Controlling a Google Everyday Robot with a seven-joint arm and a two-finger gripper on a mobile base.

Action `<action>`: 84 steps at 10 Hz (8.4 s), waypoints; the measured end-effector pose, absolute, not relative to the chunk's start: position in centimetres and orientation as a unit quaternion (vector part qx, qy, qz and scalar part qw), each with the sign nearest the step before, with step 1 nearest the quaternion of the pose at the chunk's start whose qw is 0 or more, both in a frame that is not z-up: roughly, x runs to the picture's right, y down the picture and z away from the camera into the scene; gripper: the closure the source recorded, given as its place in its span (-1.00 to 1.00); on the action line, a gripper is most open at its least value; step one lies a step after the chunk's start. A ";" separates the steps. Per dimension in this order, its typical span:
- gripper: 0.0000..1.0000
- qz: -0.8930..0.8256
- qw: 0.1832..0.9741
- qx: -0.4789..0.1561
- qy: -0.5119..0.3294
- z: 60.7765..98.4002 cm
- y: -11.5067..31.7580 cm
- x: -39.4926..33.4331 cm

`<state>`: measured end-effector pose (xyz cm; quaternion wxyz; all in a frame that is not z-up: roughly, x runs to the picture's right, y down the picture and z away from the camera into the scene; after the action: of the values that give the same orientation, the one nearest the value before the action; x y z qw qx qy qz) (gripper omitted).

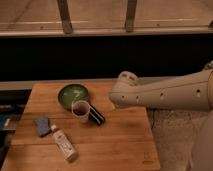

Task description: Stand the bottle upright

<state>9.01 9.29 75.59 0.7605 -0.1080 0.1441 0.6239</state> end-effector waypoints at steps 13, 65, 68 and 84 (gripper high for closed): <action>-0.43 0.624 0.760 -0.108 0.144 75.6 9.3 9.1; -0.43 0.233 0.924 -0.287 0.095 76.3 22.3 -31.1; -0.43 0.215 0.932 -0.267 0.118 77.3 22.6 -31.8; -0.43 0.253 0.920 -0.255 0.157 79.6 21.9 -28.1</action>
<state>-28.08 21.93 79.63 0.9198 -0.2550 0.1573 0.2533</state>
